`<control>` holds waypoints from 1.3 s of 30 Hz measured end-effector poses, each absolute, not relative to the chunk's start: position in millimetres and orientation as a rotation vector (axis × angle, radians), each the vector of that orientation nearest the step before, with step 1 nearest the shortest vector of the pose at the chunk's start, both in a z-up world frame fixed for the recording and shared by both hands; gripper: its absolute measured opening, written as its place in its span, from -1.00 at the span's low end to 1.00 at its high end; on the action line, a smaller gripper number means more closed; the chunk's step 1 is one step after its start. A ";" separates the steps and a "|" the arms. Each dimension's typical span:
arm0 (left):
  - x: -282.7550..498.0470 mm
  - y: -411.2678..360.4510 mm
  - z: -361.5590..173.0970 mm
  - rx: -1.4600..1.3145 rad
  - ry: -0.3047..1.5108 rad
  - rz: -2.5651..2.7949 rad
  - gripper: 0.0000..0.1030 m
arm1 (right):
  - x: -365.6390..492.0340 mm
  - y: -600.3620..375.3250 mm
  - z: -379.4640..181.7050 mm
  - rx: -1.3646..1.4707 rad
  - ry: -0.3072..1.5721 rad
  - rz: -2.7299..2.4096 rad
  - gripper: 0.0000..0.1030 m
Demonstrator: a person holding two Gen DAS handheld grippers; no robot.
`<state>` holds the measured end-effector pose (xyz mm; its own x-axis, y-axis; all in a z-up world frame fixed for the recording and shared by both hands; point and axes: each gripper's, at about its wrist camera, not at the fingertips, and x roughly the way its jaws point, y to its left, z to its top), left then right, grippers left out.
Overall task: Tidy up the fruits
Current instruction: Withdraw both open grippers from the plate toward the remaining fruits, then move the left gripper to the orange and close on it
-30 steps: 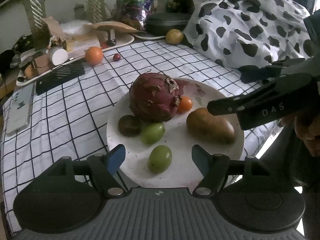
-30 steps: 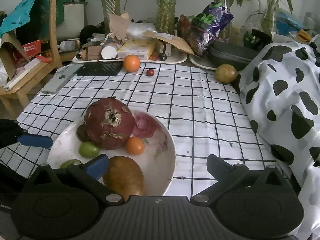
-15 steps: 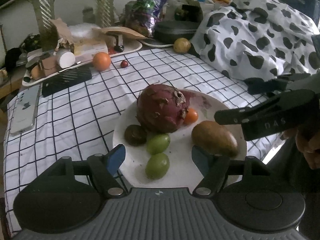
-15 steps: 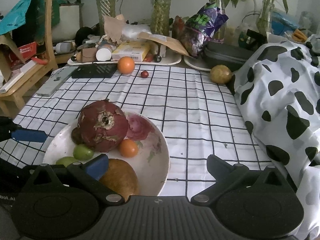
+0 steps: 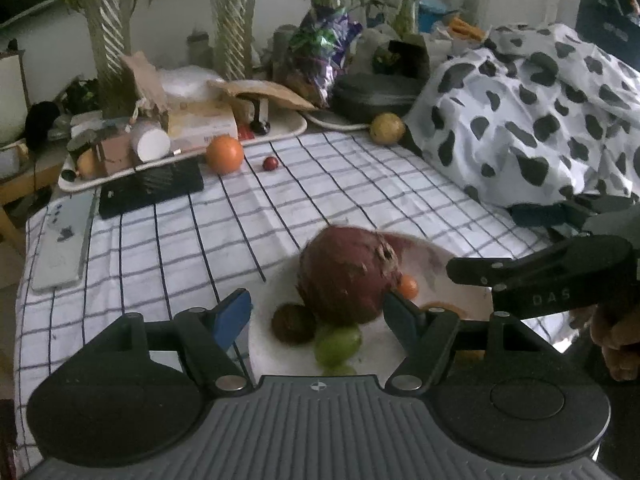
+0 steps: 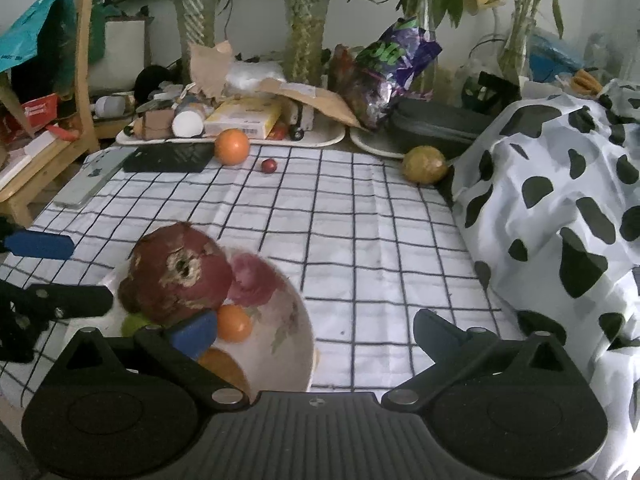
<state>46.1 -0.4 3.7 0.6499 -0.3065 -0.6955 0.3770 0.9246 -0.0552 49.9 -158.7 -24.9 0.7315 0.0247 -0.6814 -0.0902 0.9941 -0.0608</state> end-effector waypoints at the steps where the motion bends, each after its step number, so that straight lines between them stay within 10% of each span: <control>1: 48.6 0.0 5.0 0.097 0.764 -0.391 0.39 | 52.2 -160.9 -24.4 -0.086 0.743 0.055 1.00; 39: 232.7 3.5 -32.6 0.167 0.674 -0.319 0.38 | 215.8 -213.7 -47.1 -0.090 0.666 -0.048 1.00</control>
